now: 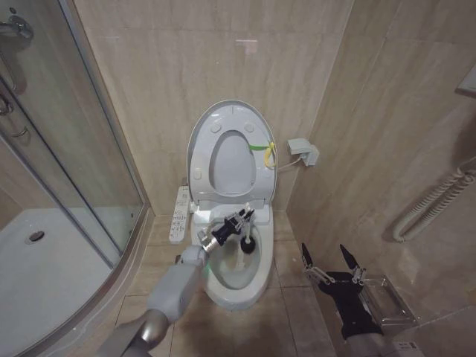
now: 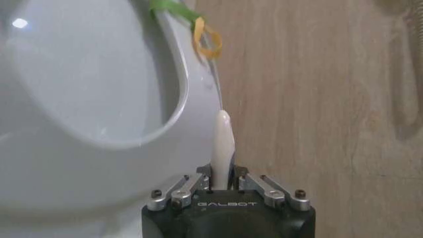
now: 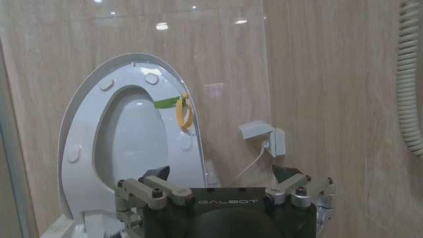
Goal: Open the toilet lid, clean the toilet bowl with a toilet brush, close the toilet lid, and flush.
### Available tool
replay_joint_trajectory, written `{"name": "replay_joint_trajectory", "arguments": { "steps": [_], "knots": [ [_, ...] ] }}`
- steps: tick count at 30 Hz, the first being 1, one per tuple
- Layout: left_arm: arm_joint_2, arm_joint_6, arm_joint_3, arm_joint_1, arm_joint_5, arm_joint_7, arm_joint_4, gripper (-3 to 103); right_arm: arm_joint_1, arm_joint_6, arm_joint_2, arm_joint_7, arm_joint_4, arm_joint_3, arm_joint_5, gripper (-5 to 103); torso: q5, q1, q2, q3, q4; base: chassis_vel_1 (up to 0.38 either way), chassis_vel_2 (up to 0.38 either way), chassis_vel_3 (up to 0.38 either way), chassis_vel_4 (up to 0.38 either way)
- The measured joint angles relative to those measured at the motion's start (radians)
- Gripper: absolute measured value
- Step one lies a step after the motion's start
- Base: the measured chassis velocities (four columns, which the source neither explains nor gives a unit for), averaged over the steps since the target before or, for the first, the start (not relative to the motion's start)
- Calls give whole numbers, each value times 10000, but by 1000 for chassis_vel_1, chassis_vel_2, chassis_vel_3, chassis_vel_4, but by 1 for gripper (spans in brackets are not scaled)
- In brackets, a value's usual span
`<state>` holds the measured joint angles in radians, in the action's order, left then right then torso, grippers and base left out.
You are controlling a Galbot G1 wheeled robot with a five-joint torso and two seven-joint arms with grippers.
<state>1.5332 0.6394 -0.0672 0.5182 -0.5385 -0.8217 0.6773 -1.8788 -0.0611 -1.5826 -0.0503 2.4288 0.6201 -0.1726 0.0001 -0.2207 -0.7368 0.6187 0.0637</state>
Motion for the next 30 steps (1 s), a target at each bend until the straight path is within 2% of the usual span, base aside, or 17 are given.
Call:
{"name": "replay_joint_trajectory", "arguments": {
  "steps": [3,8,11,13,18,25,27,30],
  "knots": [
    [148,90,-393,418,-55,-5,-169,19,0,0,0,-1,-1,0,0,100,-1,0,0,-2,0,0,0,0,0],
    [-8,156,-545,787,-189,18,263,19,0,0,1,-2,0,0,0,100,-1,1,0,-2,-2,0,0,0,0],
    [-64,645,-769,721,246,217,584,19,0,0,0,0,0,0,0,100,-2,0,0,-1,3,0,0,0,0],
    [-56,736,-792,680,285,262,616,19,0,0,0,-1,-1,0,0,100,-2,0,0,-1,4,0,0,0,0],
    [247,1146,-857,544,-3,482,411,19,0,0,0,0,0,0,0,100,-1,0,0,-1,5,0,0,0,0],
    [463,1411,-947,733,-47,52,-497,19,0,0,5,-5,0,-2,0,100,4,2,-2,-4,-3,0,0,0,0],
    [387,1535,-1072,776,234,-180,-697,19,1,0,1,-3,0,0,0,100,9,6,-6,-6,-7,0,0,0,0],
    [274,1680,-1133,830,474,-272,-562,19,0,0,0,0,0,0,0,100,-6,5,-4,-3,-1,0,0,0,0]
  ]
}}
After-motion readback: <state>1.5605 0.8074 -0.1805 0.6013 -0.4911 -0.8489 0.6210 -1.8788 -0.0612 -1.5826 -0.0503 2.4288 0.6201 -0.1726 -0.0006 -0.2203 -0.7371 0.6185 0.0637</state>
